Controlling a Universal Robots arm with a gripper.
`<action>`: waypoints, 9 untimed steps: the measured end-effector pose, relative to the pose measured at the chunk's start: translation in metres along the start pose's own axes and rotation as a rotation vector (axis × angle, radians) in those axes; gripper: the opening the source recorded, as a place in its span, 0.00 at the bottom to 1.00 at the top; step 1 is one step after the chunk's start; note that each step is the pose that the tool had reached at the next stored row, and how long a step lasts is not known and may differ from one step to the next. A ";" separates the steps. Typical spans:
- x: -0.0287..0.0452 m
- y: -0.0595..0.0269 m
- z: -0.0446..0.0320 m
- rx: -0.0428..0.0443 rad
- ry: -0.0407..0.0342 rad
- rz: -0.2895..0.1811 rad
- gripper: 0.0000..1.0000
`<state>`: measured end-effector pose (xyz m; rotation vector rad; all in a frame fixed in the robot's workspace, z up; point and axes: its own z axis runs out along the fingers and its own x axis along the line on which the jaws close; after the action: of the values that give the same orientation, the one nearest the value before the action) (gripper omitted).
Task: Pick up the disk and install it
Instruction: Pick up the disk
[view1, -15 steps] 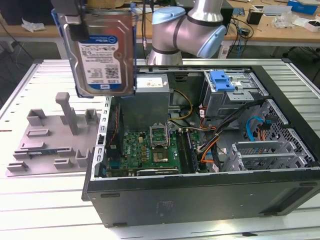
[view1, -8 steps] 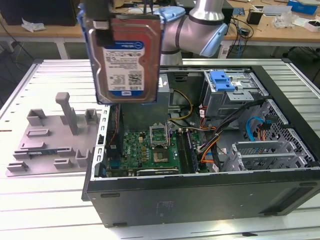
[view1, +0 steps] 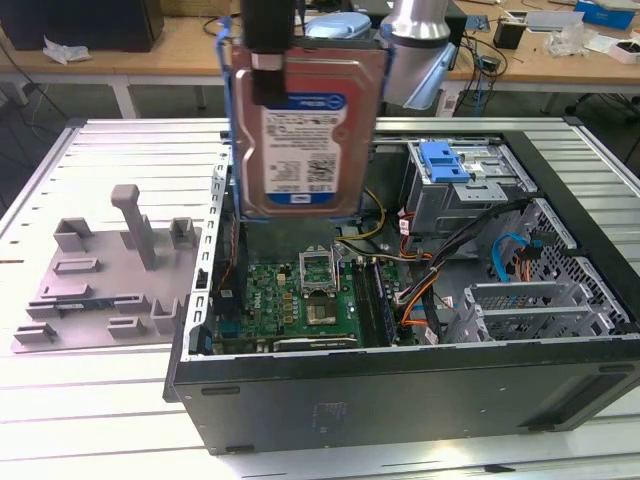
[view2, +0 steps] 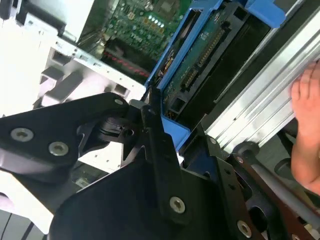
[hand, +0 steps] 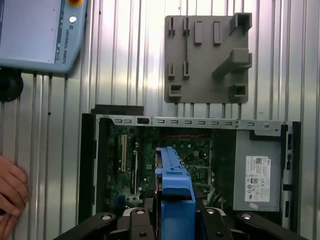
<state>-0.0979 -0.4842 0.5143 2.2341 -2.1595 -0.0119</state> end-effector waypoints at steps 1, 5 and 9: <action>0.0018 -0.0046 -0.0001 0.0000 0.0000 0.000 0.37; 0.0098 -0.0261 -0.0006 0.0000 0.0000 0.000 0.37; 0.0194 -0.0544 -0.0013 0.0000 -0.0006 0.000 0.37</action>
<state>-0.0428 -0.5017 0.5143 2.2346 -2.1596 -0.0126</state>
